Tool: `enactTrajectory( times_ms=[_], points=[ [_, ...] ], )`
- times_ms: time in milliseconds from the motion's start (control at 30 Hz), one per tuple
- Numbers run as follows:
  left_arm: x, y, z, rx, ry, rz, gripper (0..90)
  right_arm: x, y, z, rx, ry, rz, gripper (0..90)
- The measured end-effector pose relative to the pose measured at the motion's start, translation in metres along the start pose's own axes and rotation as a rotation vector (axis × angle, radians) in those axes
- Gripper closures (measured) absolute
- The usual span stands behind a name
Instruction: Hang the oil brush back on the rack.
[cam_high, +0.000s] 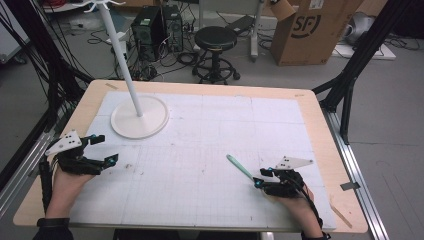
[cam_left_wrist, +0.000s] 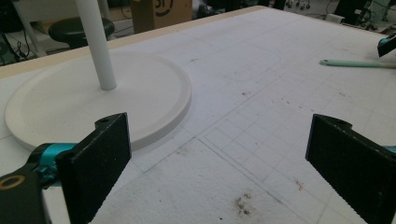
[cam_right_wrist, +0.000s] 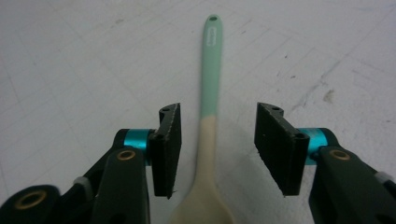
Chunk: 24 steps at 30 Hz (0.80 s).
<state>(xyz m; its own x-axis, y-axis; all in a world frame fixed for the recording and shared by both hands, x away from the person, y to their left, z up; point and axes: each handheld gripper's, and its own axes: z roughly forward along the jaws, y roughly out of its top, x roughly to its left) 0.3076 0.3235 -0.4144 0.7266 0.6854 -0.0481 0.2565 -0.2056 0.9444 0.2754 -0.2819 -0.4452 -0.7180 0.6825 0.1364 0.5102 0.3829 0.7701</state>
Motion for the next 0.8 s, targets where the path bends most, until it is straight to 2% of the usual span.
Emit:
enactTrajectory(
  times_ms=[100, 333, 400, 500, 600, 667, 800],
  points=[
    [0.000, 0.000, 0.000, 0.002, 0.000, -0.001, 7.5, 0.003, 0.001, 0.002, 0.029, -0.008, -0.006, 56.7],
    [0.000, -0.001, 0.000, 0.012, 0.004, -0.003, 7.4, 0.007, 0.001, 0.004, 0.055, -0.036, -0.029, 65.2],
    [0.000, -0.001, 0.001, 0.022, 0.006, -0.014, 7.5, 0.010, 0.002, 0.004, 0.065, -0.055, -0.047, 67.6],
    [0.000, -0.002, 0.001, 0.027, 0.003, -0.011, 7.5, 0.015, 0.004, 0.004, 0.090, -0.082, -0.074, 71.6],
    [0.000, -0.002, 0.001, 0.029, 0.004, -0.009, 7.4, 0.020, 0.007, 0.005, 0.114, -0.101, -0.083, 75.2],
    [0.000, -0.002, 0.001, 0.030, 0.005, -0.008, 7.5, 0.022, 0.008, 0.006, 0.124, -0.108, -0.078, 76.4],
    [-0.001, -0.002, 0.001, 0.033, 0.004, -0.008, 7.5, 0.019, 0.008, 0.006, 0.126, -0.098, -0.038, 81.8]
  ],
)
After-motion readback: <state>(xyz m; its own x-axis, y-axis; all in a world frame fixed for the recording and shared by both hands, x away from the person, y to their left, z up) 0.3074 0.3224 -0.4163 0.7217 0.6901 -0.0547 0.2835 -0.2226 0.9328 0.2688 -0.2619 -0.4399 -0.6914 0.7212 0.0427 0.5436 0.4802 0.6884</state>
